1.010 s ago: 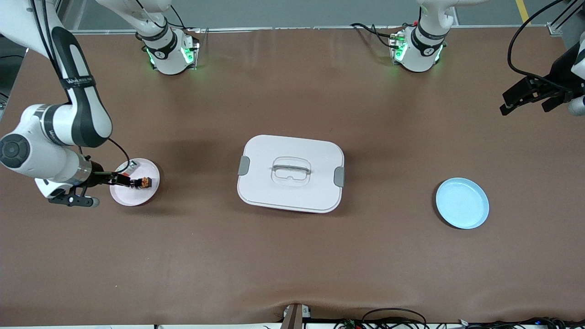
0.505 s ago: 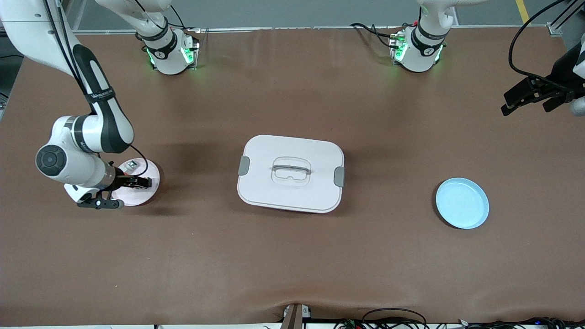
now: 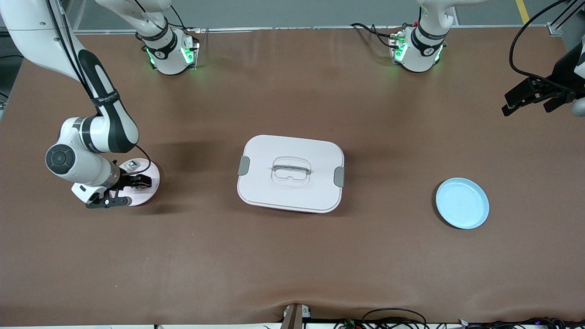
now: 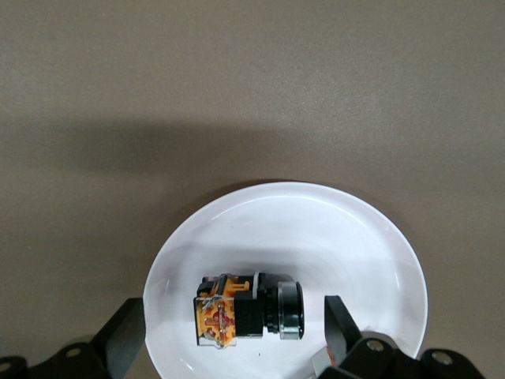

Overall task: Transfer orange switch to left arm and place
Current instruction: 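Close the right gripper on the black-and-orange switch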

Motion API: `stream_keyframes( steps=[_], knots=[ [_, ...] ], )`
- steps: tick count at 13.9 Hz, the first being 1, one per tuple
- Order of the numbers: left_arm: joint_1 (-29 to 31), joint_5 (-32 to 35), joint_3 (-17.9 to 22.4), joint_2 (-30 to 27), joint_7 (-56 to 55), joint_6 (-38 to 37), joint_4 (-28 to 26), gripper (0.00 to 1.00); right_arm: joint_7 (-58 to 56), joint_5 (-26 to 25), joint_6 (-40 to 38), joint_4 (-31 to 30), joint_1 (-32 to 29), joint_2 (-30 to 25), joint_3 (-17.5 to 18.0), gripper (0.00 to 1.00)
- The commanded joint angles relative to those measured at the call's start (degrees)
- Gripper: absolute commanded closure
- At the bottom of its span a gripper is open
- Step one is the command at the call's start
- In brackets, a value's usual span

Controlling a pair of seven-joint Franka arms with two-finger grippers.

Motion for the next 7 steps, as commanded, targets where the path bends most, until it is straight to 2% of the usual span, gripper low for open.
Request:
stream_keyframes(
  steps=[1,7],
  knots=[
    [0.4,-0.8,-0.1,0.0,0.6,0.5,-0.1,0.0,-0.4,-1.4,3.0,-2.1,-1.2,0.1,0.5,0.0],
    [0.2,-0.8,-0.2,1.5,0.6,1.3,0.2,0.0,0.3,-1.4,3.6,-3.8,-1.7,0.4,0.5,0.0]
  ],
)
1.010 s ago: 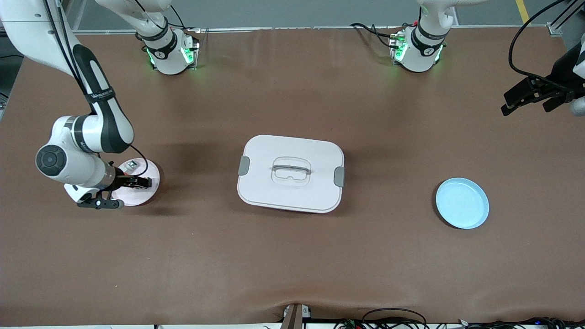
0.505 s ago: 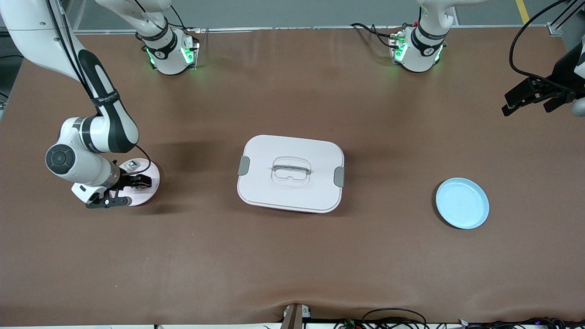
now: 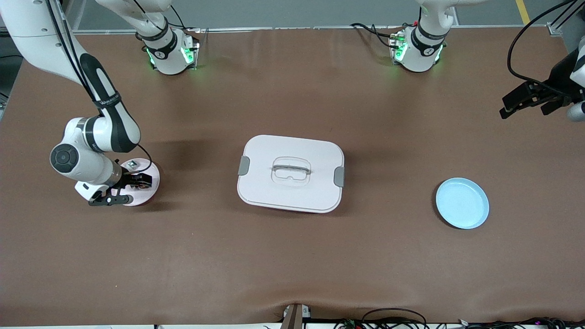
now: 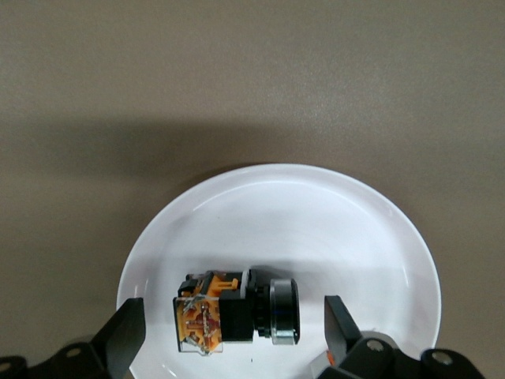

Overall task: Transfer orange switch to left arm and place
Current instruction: 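Close the right gripper on the black-and-orange switch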

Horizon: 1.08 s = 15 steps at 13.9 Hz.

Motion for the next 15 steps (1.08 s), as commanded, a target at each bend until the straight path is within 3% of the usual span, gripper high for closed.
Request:
stream_keyframes(
  steps=[1,15],
  knots=[
    [0.0,-0.8,-0.2,0.5,0.6,1.5,0.2,0.0,0.4,-1.4,1.6,-1.5,-0.9,-0.1,0.6,0.0],
    [0.0,-0.9,-0.6,1.6,0.7,2.2,0.1,0.0,0.3,-1.4,5.5,-2.9,-1.1,2.0,0.5,0.0]
  ],
)
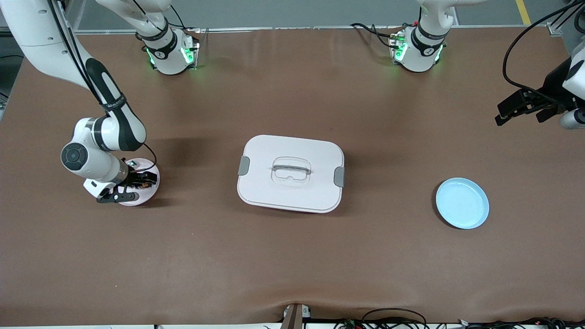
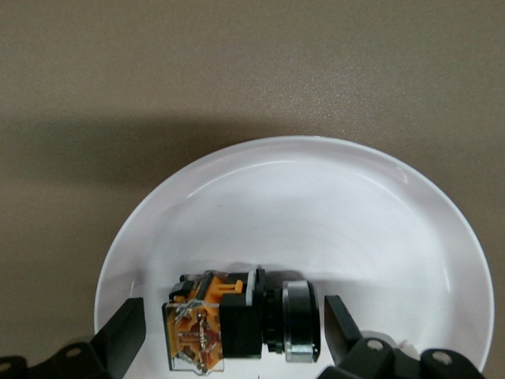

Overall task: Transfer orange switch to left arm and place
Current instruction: 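Close the right gripper on the black-and-orange switch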

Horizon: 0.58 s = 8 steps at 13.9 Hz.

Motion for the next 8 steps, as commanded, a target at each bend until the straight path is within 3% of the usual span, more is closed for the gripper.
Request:
stream_keyframes(
  steps=[1,4,8],
  knots=[
    [0.0,-0.9,-0.1,0.5,0.6,0.3,0.1,0.0,0.3,-1.5,0.8,-0.1,-1.1,0.3,0.5,0.0],
    [0.3,-0.9,-0.1,0.6,0.7,0.2,0.1,0.0,0.1,-1.5,0.8,-0.1,-1.2,0.3,0.5,0.0],
    [0.4,-0.9,-0.1,0.6,0.7,0.2,0.1,0.0,-0.3,-1.5,0.9,0.0,-1.2,0.3,0.5,0.54]
  ],
)
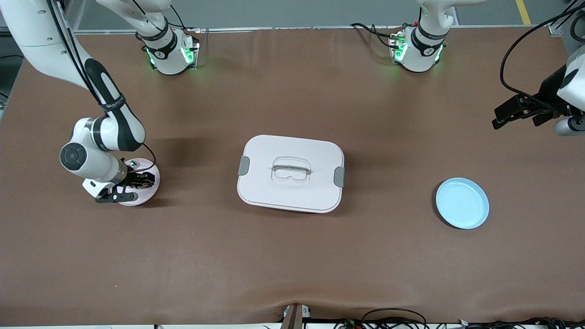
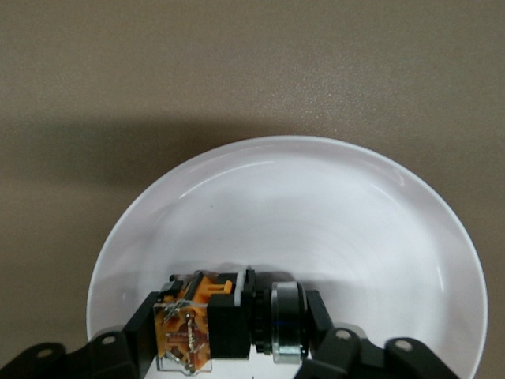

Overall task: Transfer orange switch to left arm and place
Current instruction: 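Close the right gripper on the black-and-orange switch, then lift the switch with the right gripper and carry it above the box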

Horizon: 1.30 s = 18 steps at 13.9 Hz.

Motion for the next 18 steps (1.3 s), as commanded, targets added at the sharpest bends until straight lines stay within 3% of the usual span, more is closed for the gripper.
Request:
stream_keyframes(
  steps=[1,3,7,10,13,18],
  knots=[
    [0.4,-0.9,-0.1,-0.3,0.7,0.2,0.3,0.0,-0.4,-1.5,0.7,0.0,-0.9,0.2,0.6,0.72],
    [0.4,-0.9,-0.1,-0.5,0.7,0.2,0.2,0.0,-0.4,-2.7,0.8,0.0,-1.0,0.1,0.6,0.88],
    [0.5,-0.9,0.1,-0.7,0.6,0.0,0.3,0.0,-0.4,-3.2,0.1,0.3,-1.5,-0.5,0.6,0.88],
    [0.6,-0.9,0.2,-1.0,0.7,-0.2,0.3,0.0,-0.4,-3.2,-3.8,0.6,-1.4,-4.1,0.6,0.88],
    [0.6,-0.9,0.2,-0.9,0.6,-0.2,0.3,0.0,0.0,-3.2,-18.8,4.6,-0.9,-11.2,1.1,0.88],
    [0.0,-3.0,-0.3,-1.0,0.4,0.0,0.1,0.0,0.8,-2.8,-49.8,25.0,3.3,-14.0,1.2,0.88]
  ],
)
